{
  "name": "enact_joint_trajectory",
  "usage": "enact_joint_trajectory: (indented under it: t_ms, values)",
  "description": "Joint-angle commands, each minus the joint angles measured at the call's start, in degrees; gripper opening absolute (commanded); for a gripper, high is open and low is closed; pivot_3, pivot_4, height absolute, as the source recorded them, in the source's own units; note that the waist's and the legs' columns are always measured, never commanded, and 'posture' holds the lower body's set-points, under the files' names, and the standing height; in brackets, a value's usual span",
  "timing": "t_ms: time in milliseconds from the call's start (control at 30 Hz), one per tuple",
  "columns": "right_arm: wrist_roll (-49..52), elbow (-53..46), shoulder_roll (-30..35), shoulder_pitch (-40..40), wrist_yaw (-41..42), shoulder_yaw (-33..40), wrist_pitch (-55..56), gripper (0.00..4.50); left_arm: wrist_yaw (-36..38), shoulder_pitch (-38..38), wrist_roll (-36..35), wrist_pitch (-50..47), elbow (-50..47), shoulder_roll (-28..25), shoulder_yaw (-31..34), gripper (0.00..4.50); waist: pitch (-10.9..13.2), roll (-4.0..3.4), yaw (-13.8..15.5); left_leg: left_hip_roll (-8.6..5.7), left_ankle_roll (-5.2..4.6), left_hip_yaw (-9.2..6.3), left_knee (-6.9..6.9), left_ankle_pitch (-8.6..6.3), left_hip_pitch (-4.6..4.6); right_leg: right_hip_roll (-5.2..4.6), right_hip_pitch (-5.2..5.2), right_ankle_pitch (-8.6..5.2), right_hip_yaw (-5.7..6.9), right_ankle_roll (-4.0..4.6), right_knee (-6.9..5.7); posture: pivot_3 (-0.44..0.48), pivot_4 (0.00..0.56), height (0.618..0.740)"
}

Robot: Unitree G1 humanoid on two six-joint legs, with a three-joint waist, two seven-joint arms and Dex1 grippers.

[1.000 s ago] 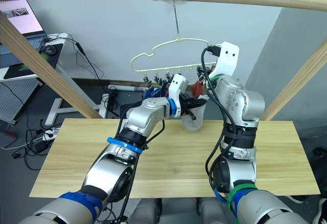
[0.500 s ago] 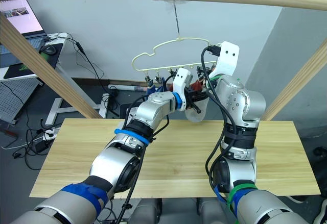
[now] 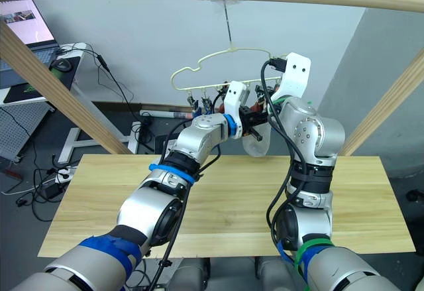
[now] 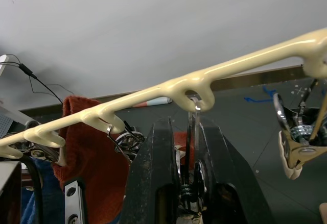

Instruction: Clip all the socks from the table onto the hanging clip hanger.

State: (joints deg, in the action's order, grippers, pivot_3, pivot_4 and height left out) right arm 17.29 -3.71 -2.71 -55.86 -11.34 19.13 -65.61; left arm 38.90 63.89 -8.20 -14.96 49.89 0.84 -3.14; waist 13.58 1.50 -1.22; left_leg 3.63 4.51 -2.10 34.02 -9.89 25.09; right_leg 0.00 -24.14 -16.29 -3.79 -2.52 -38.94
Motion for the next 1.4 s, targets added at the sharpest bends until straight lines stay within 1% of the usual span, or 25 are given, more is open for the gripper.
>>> enact_joint_trajectory:
  t_ms: [33,333,467,533,633,800,933,1067,1233,1300,1400]
  values:
    - [0.97,-2.50,-0.26,-1.08,0.04,-0.31,0.36,0.16,0.11,2.46,-0.93,0.32,-1.67,0.74,0.95,0.03,0.02,-0.02,-0.05,0.00,0.00,0.00,0.00,0.00,0.00,0.00,0.00,0.00,0.00,0.00,0.00,0.044,0.240,0.740]
    - [0.97,-2.32,-0.16,-0.79,0.46,-0.73,0.41,0.16,0.05,2.82,-1.58,-0.45,-2.14,1.42,2.19,0.03,0.04,-0.03,-0.17,0.00,0.00,0.00,0.00,0.00,0.00,0.00,0.00,0.00,0.00,0.00,0.00,0.044,0.240,0.740]
    - [0.80,-2.28,0.09,-0.77,0.55,-0.96,0.16,1.57,0.36,2.89,-1.76,-0.56,-2.26,1.46,2.22,0.00,0.04,-0.03,-0.18,0.00,0.00,0.00,0.00,0.00,0.00,0.00,0.00,0.00,0.00,0.00,-0.01,0.044,0.240,0.740]
    - [0.57,-2.28,0.26,-0.72,0.50,-1.18,0.15,2.38,0.49,2.92,-1.76,-0.54,-2.19,1.45,2.15,0.00,0.05,-0.03,-0.18,0.00,0.00,0.00,0.00,0.00,0.00,0.00,0.00,0.00,0.01,0.00,-0.01,0.044,0.240,0.740]
    - [0.52,-2.65,0.27,-0.56,0.57,-1.29,-0.02,3.47,0.86,2.88,-1.82,-0.73,-2.45,1.50,2.05,0.00,0.06,-0.03,-0.22,-0.01,0.00,0.00,0.00,0.00,0.00,0.00,0.00,0.00,0.00,0.00,0.00,0.045,0.242,0.740]
    - [0.48,-2.86,0.29,-0.42,0.52,-1.32,0.05,3.47,2.23,2.56,-2.08,-1.19,-2.98,1.52,1.99,0.00,0.07,-0.06,-0.25,-0.01,0.00,0.00,0.00,0.00,0.00,0.00,0.00,0.00,0.00,0.00,-0.01,0.042,0.240,0.740]
    - [0.58,-3.72,0.39,0.21,0.52,-1.27,-0.82,3.49,3.89,0.57,-1.66,-2.80,-5.21,0.96,0.97,1.02,0.09,-0.08,-0.26,-0.01,0.00,0.00,0.00,0.00,0.00,0.00,0.00,0.00,0.00,0.00,-0.01,0.040,0.241,0.740]
    - [1.14,-7.66,0.66,3.12,1.32,-1.73,-4.38,3.49,5.34,-3.84,-1.38,-6.25,-11.85,-0.17,-0.91,2.29,0.09,-0.09,-0.28,0.00,0.00,-0.01,0.00,0.00,0.01,0.00,0.00,-0.01,0.00,-0.01,-0.02,0.040,0.242,0.740]
    - [2.90,-18.32,1.80,11.38,4.36,-3.56,-11.90,3.49,7.05,-12.79,-2.51,-14.26,-25.83,-3.39,-3.66,3.85,0.10,-0.11,-0.33,0.01,0.01,-0.05,0.00,0.01,0.00,0.00,0.01,-0.01,0.01,-0.01,-0.05,0.039,0.240,0.740]
    - [3.98,-23.58,4.04,15.93,6.48,-5.30,-14.17,3.49,8.02,-16.86,-3.84,-17.99,-32.45,-5.25,-4.16,4.48,0.15,-0.18,-0.36,0.00,0.01,-0.06,0.02,0.01,0.00,0.00,0.01,-0.01,0.00,-0.01,-0.06,0.037,0.239,0.740]
    - [5.57,-30.44,6.97,22.05,9.85,-7.72,-16.08,3.49,9.94,-22.43,-6.52,-23.05,-41.50,-8.39,-4.95,4.48,0.16,-0.21,-0.46,0.00,0.02,-0.06,0.06,0.01,0.00,0.00,0.02,-0.01,-0.02,-0.02,-0.08,0.033,0.238,0.740]
